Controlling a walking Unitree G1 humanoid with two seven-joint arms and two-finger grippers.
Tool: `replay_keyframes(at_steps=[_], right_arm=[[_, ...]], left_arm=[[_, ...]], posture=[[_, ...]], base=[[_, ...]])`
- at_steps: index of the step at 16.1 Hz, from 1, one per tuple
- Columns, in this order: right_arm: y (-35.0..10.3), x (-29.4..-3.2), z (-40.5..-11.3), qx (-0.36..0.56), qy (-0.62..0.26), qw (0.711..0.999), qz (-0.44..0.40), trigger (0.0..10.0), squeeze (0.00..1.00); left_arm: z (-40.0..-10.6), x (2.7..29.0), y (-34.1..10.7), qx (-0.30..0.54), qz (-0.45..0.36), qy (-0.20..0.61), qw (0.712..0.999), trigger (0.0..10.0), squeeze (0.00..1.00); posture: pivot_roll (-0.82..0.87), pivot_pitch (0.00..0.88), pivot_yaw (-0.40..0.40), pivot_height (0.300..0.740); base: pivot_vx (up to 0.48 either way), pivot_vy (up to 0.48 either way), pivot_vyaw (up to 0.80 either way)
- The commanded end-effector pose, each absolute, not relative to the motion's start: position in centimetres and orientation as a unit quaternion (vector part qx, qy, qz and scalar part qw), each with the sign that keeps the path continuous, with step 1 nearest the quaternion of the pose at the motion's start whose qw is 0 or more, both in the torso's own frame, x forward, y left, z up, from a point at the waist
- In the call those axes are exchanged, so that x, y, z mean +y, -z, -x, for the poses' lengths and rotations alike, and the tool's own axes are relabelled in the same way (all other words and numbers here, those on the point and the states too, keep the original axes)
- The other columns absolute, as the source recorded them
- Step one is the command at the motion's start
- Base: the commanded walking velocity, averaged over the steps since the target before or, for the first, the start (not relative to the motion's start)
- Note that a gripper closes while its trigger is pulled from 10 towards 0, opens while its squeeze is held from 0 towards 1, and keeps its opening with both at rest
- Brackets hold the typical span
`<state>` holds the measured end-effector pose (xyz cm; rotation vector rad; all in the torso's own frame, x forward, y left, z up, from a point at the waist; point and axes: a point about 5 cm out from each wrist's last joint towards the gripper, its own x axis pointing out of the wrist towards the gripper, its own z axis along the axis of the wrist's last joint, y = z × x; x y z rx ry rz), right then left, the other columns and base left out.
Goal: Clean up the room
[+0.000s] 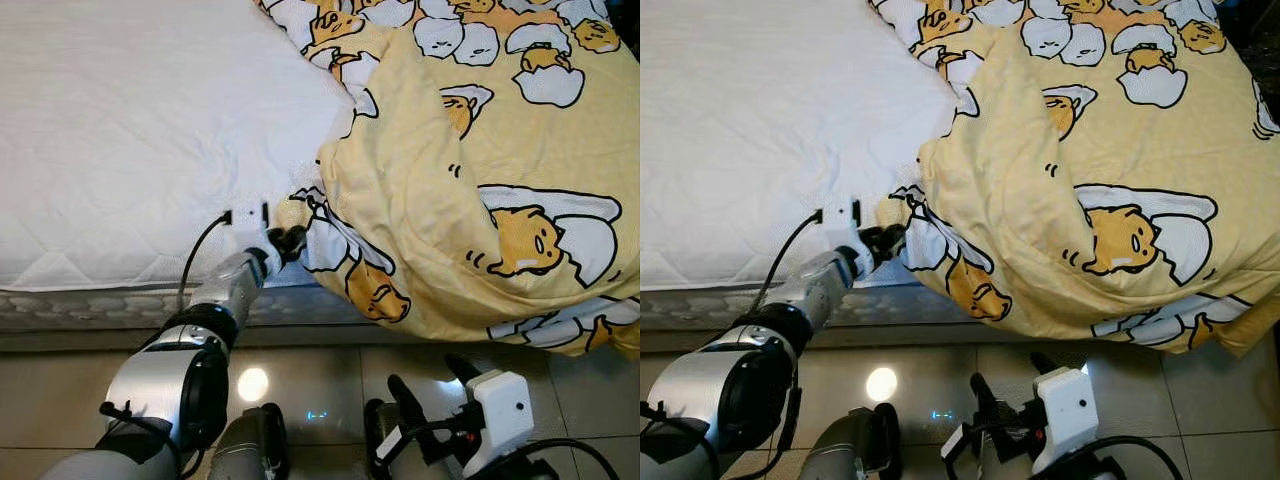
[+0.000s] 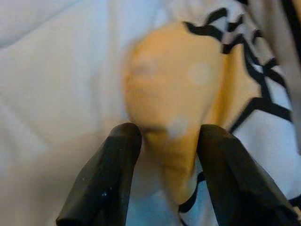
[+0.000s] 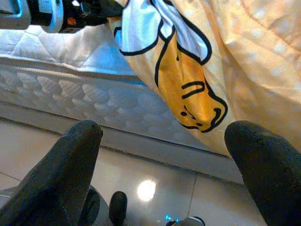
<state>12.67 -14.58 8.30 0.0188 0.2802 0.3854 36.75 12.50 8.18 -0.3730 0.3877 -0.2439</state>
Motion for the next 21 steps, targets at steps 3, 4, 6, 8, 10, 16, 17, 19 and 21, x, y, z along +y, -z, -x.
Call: replay_keyframes(at_steps=[3,4,6,8,10,16,17,19,21], right_arm=[[-7.5,-14.6,-12.3,0.162,-0.191,0.968,-0.018,10.0,0.00],[-7.5,-14.6,-12.3,0.163,-0.192,0.968,-0.018,10.0,0.00],[-7.3,-14.6,-12.5,0.164,-0.195,0.967,-0.018,10.0,0.00],[-7.2,-14.5,-12.5,0.166,-0.196,0.966,-0.018,10.0,0.00],[-7.1,-14.4,-12.5,0.167,-0.199,0.965,-0.019,10.0,0.00],[-6.4,-14.5,-12.7,0.174,-0.210,0.962,-0.018,10.0,0.00],[-6.4,-14.5,-12.9,0.173,-0.212,0.962,-0.017,10.0,0.00],[-6.4,-14.5,-13.2,0.169,-0.213,0.962,-0.016,10.0,0.00],[-6.5,-14.6,-13.3,0.163,-0.210,0.964,-0.011,10.0,0.00]], left_arm=[[-36.0,13.3,-6.8,0.218,0.224,0.084,0.946,0.0,0.00],[-35.9,13.6,-6.7,0.220,0.229,0.078,0.945,0.0,0.00],[-35.5,14.6,-6.0,0.226,0.248,0.056,0.940,0.0,0.00],[-34.8,16.1,-5.1,0.229,0.271,0.030,0.935,0.0,0.00],[-33.0,18.1,-3.1,0.241,0.293,-0.003,0.925,0.0,0.00],[-27.3,19.8,2.1,0.300,0.299,-0.034,0.905,0.0,0.00],[-25.6,18.9,3.3,0.317,0.293,-0.014,0.902,0.0,0.00],[-25.8,17.5,2.7,0.300,0.204,0.038,0.931,4.0,0.00],[-29.6,17.3,-2.9,0.146,-0.018,0.084,0.985,10.0,0.95]], posture=[[-0.27,0.278,0.021,0.710],[-0.27,0.276,0.020,0.710],[-0.26,0.272,0.023,0.710],[-0.25,0.267,0.031,0.710],[-0.25,0.264,0.033,0.710],[-0.21,0.251,0.028,0.710],[-0.20,0.248,0.026,0.710],[-0.20,0.242,0.023,0.710],[-0.20,0.240,0.024,0.710]], base=[[0.000,0.000,0.00],[0.000,0.000,0.00],[0.000,0.000,0.00],[0.000,0.000,0.00],[0.000,0.000,0.00],[0.000,0.000,0.00],[0.000,0.000,0.00],[0.000,0.000,0.00],[0.000,0.000,0.00]])
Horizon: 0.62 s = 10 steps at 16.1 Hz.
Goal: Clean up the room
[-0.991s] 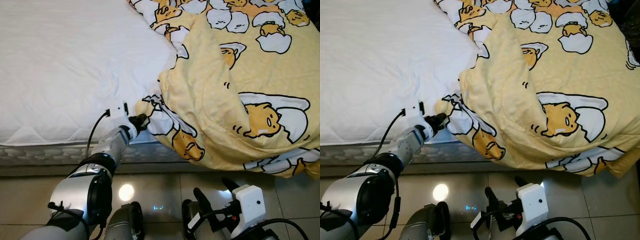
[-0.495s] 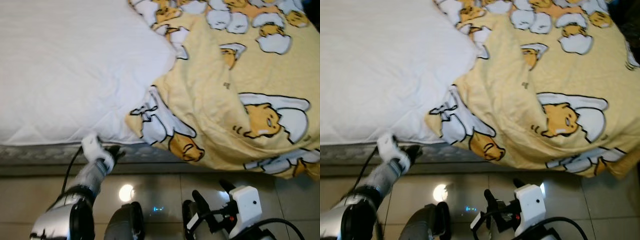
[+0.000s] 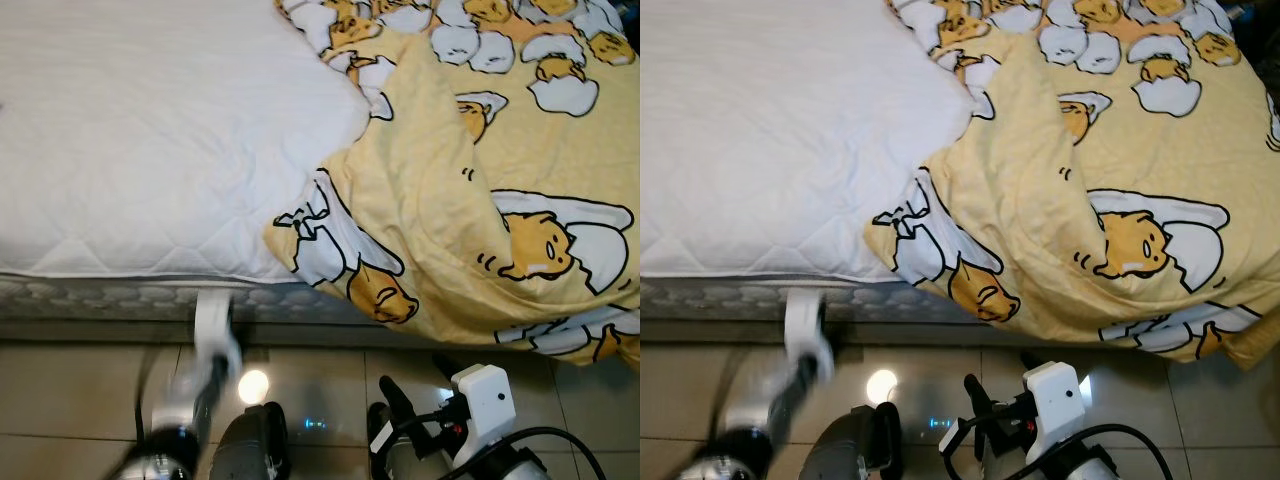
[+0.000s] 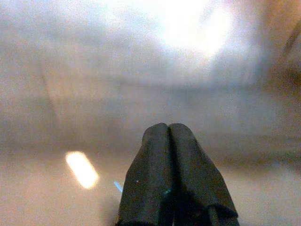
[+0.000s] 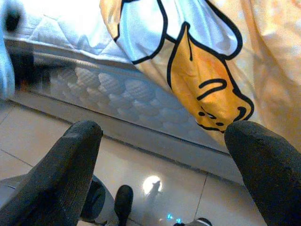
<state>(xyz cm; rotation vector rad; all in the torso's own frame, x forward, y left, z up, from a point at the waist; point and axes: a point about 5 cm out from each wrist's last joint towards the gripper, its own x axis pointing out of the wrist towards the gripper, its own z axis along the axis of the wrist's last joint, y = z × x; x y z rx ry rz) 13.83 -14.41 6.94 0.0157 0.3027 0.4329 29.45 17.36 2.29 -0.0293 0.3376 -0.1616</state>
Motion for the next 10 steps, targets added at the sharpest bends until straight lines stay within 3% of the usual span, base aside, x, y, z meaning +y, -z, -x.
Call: replay_keyframes(at_steps=[1,4,10], right_arm=[[-6.3,-14.7,-13.2,0.165,-0.210,0.964,-0.011,10.0,0.00],[-6.1,-14.7,-12.8,0.170,-0.204,0.964,-0.012,10.0,0.00],[-5.9,-14.8,-12.6,0.172,-0.197,0.965,-0.013,10.0,0.00]], left_arm=[[-30.7,17.4,-4.8,0.099,-0.049,0.080,0.991,10.0,1.00],[-32.1,17.9,-7.1,0.067,-0.063,0.052,0.994,10.0,1.00],[-33.4,15.4,-7.2,0.078,-0.059,0.081,0.992,10.0,1.00]], posture=[[-0.20,0.240,0.024,0.710],[-0.21,0.241,0.034,0.710],[-0.22,0.243,0.039,0.710]], base=[[0.000,0.000,0.00],[0.000,0.000,0.00],[0.000,0.000,0.00]])
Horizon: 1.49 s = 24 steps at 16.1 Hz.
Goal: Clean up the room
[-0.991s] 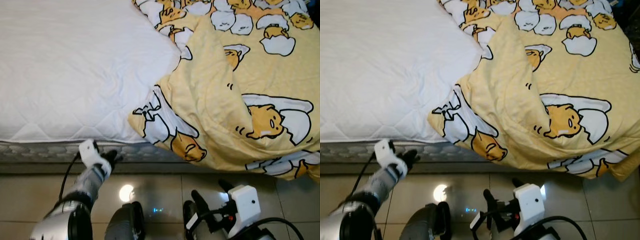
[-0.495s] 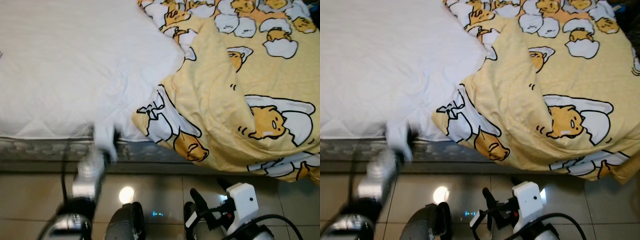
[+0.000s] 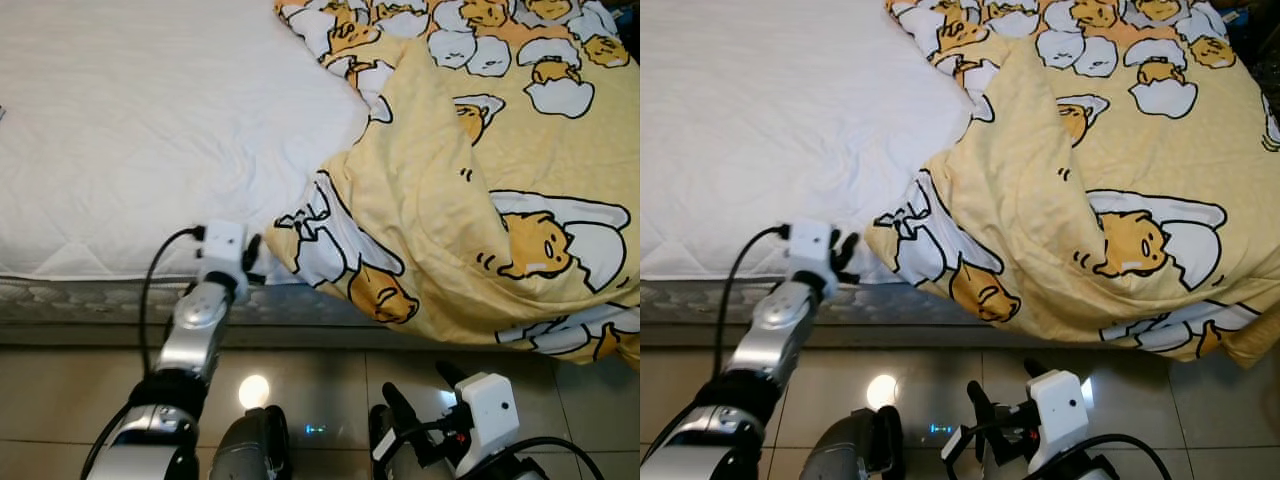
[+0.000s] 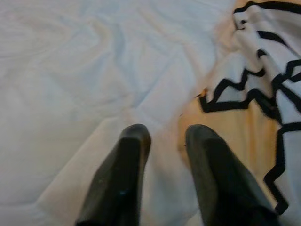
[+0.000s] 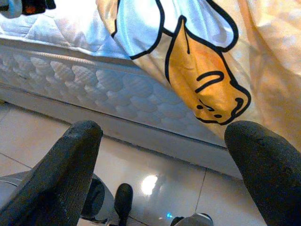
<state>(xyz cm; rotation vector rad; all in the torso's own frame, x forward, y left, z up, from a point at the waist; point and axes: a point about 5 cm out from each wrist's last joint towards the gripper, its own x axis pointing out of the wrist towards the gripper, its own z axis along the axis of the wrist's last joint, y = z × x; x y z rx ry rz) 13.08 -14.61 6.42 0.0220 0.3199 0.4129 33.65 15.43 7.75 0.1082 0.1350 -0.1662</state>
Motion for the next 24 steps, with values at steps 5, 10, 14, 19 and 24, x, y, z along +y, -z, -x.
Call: replay_keyframes(at_steps=[5,10,14,19,24], right_arm=[[-6.1,-14.4,-12.4,0.169,-0.212,0.962,-0.020,10.0,0.00],[-6.0,-14.4,-12.0,0.173,-0.204,0.963,-0.023,10.0,0.00],[-5.9,-14.5,-11.9,0.175,-0.204,0.963,-0.023,10.0,0.00],[-5.9,-14.7,-11.8,0.175,-0.204,0.963,-0.018,10.0,0.00],[-5.9,-14.7,-11.7,0.177,-0.207,0.962,-0.017,10.0,0.00]], left_arm=[[-34.8,12.5,-7.7,0.081,-0.115,0.154,0.978,10.0,1.00],[-35.4,13.0,-7.6,0.104,-0.123,0.149,0.976,10.0,1.00],[-35.9,13.9,-7.8,0.119,-0.094,0.123,0.981,10.0,1.00],[-36.3,14.4,-7.9,0.141,-0.011,0.096,0.985,10.0,1.00],[-36.5,13.1,-7.9,0.160,0.055,0.106,0.980,10.0,0.00]], posture=[[-0.23,0.257,0.034,0.710],[-0.23,0.265,0.040,0.710],[-0.24,0.264,0.041,0.710],[-0.25,0.252,0.035,0.710],[-0.26,0.243,0.032,0.710]], base=[[0.000,0.000,0.00],[0.000,0.000,0.00],[0.000,0.000,0.00],[0.000,0.000,0.00],[0.000,0.000,0.00]])
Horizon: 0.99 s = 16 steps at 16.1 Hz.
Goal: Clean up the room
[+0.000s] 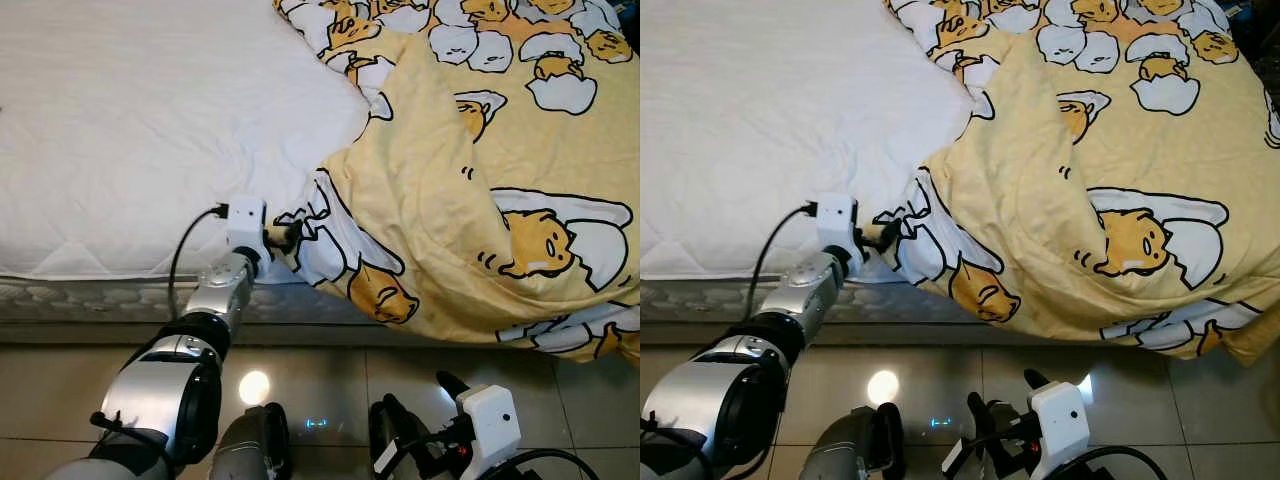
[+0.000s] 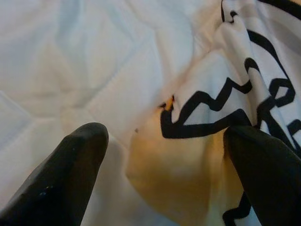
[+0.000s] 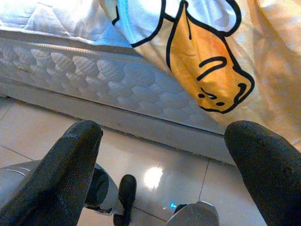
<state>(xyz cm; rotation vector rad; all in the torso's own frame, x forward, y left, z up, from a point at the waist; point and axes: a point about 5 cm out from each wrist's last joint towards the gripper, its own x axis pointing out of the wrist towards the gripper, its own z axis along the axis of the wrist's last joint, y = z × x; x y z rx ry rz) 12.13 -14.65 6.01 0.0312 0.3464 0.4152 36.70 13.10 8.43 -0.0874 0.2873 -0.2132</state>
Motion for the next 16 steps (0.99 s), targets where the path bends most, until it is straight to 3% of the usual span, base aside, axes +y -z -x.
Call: replay_keyframes(at_steps=[1,4,5,6,7,16], right_arm=[[-5.9,-14.7,-11.7,0.177,-0.207,0.962,-0.017,10.0,0.00],[-5.9,-14.6,-11.6,0.179,-0.207,0.962,-0.018,10.0,0.00],[-5.9,-14.5,-11.6,0.179,-0.207,0.962,-0.018,10.0,0.00],[-5.9,-14.5,-11.6,0.180,-0.207,0.962,-0.018,10.0,0.00],[-5.9,-14.5,-11.6,0.181,-0.207,0.961,-0.019,10.0,0.00],[-5.7,-14.5,-11.4,0.188,-0.210,0.959,-0.020,10.0,0.00]], left_arm=[[-36.5,13.0,-7.9,0.162,0.062,0.104,0.979,10.0,0.00],[-36.5,12.2,-7.8,0.175,0.117,0.105,0.972,10.0,0.00],[-36.4,12.0,-7.6,0.180,0.126,0.107,0.970,9.2,0.00],[-36.2,11.8,-7.4,0.184,0.137,0.110,0.967,0.9,0.00],[-36.0,11.5,-7.1,0.191,0.148,0.116,0.964,0.0,0.00],[-34.8,11.2,-5.1,0.254,0.225,0.089,0.936,0.0,0.00]], posture=[[-0.26,0.243,0.032,0.710],[-0.26,0.251,0.032,0.710],[-0.26,0.254,0.032,0.710],[-0.26,0.257,0.032,0.710],[-0.26,0.257,0.030,0.710],[-0.26,0.268,0.030,0.710]], base=[[0.000,0.000,0.00],[0.000,0.000,0.00],[0.000,0.000,0.00],[0.000,0.000,0.00],[0.000,0.000,0.00],[0.000,0.000,0.00]])
